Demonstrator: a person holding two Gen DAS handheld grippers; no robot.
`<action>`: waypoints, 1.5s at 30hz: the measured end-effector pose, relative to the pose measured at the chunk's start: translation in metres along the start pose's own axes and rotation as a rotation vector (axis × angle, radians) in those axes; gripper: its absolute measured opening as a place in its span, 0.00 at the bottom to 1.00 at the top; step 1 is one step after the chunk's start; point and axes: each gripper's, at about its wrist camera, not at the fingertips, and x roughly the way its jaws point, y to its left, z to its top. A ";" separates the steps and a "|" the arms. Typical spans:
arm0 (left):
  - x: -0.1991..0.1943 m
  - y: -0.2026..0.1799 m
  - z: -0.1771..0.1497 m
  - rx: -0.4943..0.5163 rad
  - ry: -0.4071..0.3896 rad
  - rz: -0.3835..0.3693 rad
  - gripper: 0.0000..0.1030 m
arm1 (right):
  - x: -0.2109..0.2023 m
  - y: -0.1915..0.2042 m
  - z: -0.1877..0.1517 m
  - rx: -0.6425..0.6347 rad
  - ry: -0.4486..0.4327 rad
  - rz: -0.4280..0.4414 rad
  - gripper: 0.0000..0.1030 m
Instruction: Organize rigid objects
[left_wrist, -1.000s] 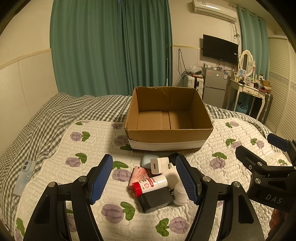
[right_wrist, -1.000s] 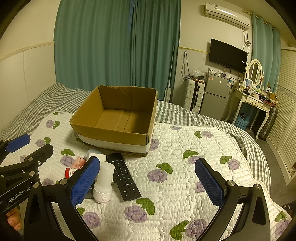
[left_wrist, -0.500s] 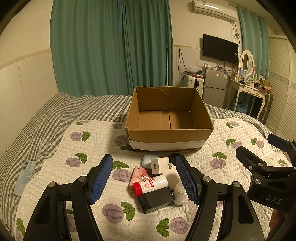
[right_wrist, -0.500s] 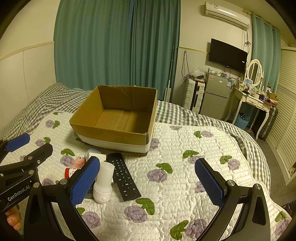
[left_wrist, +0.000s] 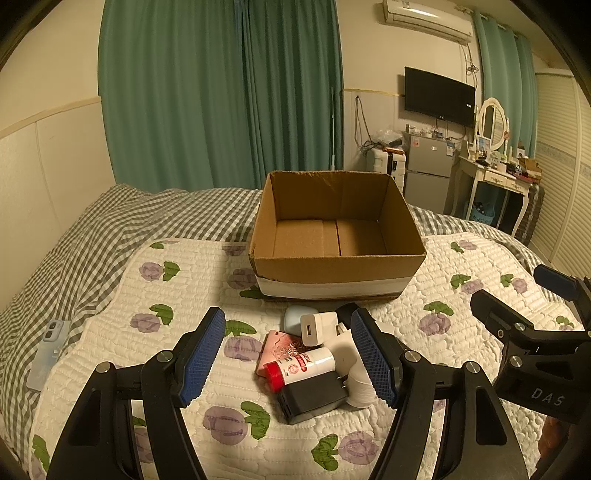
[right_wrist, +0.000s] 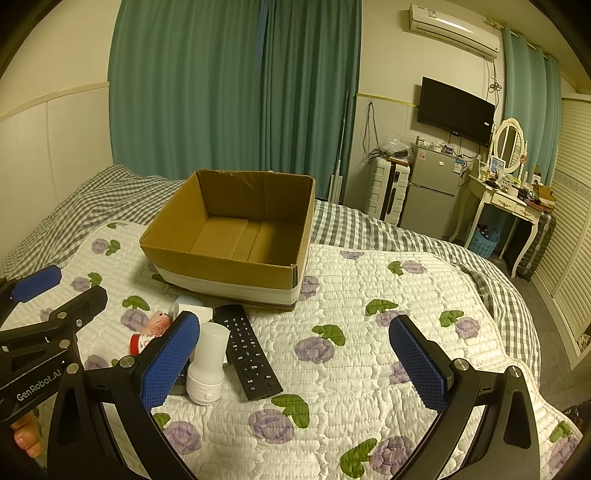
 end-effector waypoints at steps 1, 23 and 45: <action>0.001 0.000 -0.001 -0.002 0.004 0.001 0.71 | 0.000 -0.001 -0.001 -0.001 0.001 0.002 1.00; 0.079 0.029 -0.056 -0.046 0.311 -0.006 0.71 | 0.106 0.051 -0.071 -0.070 0.372 0.251 0.59; 0.091 -0.009 -0.058 0.022 0.392 -0.102 0.71 | 0.088 0.022 -0.040 -0.037 0.246 0.186 0.44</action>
